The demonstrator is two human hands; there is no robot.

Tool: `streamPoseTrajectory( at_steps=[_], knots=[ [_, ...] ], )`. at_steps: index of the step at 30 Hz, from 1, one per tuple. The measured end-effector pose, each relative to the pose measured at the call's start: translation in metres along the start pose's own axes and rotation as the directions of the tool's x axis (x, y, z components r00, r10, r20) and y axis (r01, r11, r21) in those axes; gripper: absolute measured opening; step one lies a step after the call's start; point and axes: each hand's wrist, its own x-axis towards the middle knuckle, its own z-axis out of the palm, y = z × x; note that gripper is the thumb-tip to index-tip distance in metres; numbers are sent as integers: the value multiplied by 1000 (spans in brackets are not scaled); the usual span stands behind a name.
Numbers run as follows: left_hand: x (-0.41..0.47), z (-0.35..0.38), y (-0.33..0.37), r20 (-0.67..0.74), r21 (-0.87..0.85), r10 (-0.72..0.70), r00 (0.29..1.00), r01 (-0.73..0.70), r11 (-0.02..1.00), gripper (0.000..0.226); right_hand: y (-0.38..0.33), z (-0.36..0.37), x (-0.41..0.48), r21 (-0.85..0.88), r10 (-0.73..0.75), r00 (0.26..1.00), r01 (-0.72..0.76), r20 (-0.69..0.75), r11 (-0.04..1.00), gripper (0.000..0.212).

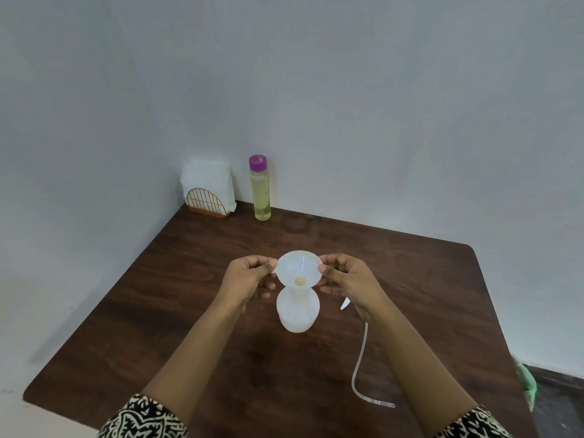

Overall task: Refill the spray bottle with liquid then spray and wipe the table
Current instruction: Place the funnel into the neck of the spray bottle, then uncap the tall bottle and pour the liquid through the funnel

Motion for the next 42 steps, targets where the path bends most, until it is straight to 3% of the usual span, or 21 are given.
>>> streamPoseTrajectory(
  at_steps=[11, 18, 25, 27, 29, 31, 33, 36, 42],
  knots=[
    [-4, 0, -5, -20, -7, 80, 997, -80, 997, 8, 2, 1, -2, -99, 0, 999, -3, -33, 995, 17],
    [-2, 2, -5, -22, -38, 33, 999, -33, 999, 13, 0, 0, -2, -145, 27, 998, -35, -55, 989, 18],
    [9, -11, -14, -127, -42, -9, 992, 4, 999, 47, -3, -2, 5, -171, 35, 994, -53, -104, 984, 32],
    [23, -24, -33, -236, 111, 37, 971, -11, 994, 46, -7, -5, 16, -191, 43, 990, -69, -137, 979, 38],
    [43, -40, -58, -268, 494, 75, 961, 70, 867, 42, -14, -7, 37, -291, 28, 988, -71, -151, 954, 36],
    [61, -51, -77, -226, 726, -18, 974, 181, 663, 57, -24, -5, 69, -450, -31, 992, -26, -118, 893, 29],
    [74, -51, -87, -183, 786, -114, 977, 215, 580, 81, -36, 5, 106, -581, -82, 996, 42, -43, 813, 22],
    [82, -44, -100, -98, 852, -203, 974, 187, 488, 106, -53, 31, 160, -695, -100, 995, 84, 18, 714, 35],
    [94, -48, -118, -74, 867, -261, 962, 192, 460, 113, -79, 73, 244, -733, -97, 992, 122, 76, 670, 69]
  ],
)
